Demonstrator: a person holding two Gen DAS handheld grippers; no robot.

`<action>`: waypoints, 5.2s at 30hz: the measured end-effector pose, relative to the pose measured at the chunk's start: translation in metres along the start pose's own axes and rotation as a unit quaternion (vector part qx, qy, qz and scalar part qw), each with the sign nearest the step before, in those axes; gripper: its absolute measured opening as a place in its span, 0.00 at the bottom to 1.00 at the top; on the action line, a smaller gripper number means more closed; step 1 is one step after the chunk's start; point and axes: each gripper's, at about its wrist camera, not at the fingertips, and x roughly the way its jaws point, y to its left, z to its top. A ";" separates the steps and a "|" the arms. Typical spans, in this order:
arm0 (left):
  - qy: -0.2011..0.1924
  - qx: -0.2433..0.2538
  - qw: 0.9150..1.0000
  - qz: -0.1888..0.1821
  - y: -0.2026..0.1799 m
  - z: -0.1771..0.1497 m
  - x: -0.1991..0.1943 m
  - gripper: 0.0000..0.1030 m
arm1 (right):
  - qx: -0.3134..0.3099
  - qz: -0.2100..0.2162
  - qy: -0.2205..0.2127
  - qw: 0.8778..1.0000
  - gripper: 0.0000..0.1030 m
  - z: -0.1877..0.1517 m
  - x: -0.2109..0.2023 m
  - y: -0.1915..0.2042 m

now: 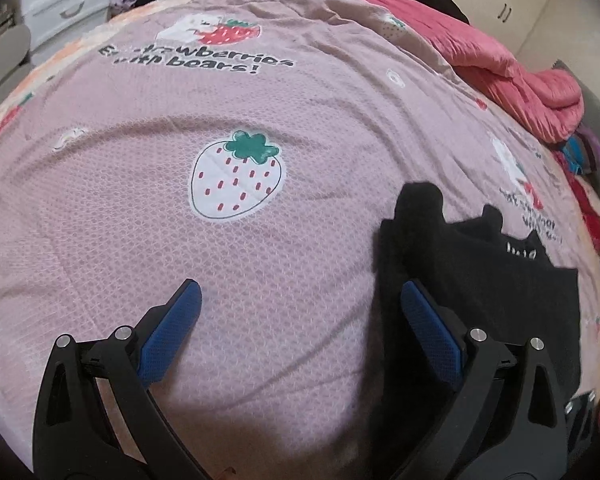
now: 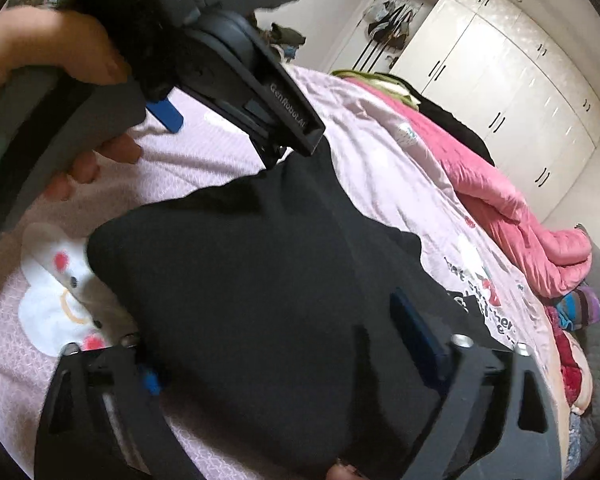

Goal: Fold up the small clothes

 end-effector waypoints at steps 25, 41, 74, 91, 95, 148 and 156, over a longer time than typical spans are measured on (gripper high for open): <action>-0.004 -0.002 0.980 -0.200 -0.079 -0.004 -0.014 0.68 | 0.101 -0.008 -0.081 0.992 0.14 -0.017 -0.057 -0.051; -0.010 0.090 0.976 -0.198 -0.212 -0.017 -0.039 0.37 | 0.260 -0.039 -0.092 0.960 0.10 -0.073 -0.093 -0.142; 0.040 0.113 0.956 -0.268 -0.324 -0.061 0.008 0.78 | 0.661 0.168 -0.002 0.731 0.31 -0.251 -0.078 -0.243; 0.002 0.201 0.971 -0.129 -0.258 -0.096 0.002 0.84 | 0.576 0.192 0.044 0.793 0.18 -0.196 -0.036 -0.298; 0.002 0.207 0.967 -0.145 -0.264 -0.098 -0.004 0.84 | 0.541 0.156 0.013 0.826 0.17 -0.185 -0.051 -0.309; -0.040 0.190 0.974 -0.119 -0.178 -0.202 -0.074 0.91 | 0.410 -0.063 0.040 0.909 0.96 -0.221 -0.175 -0.175; -0.039 0.191 0.974 -0.117 -0.178 -0.202 -0.076 0.91 | 0.411 -0.063 0.042 0.909 0.96 -0.221 -0.175 -0.174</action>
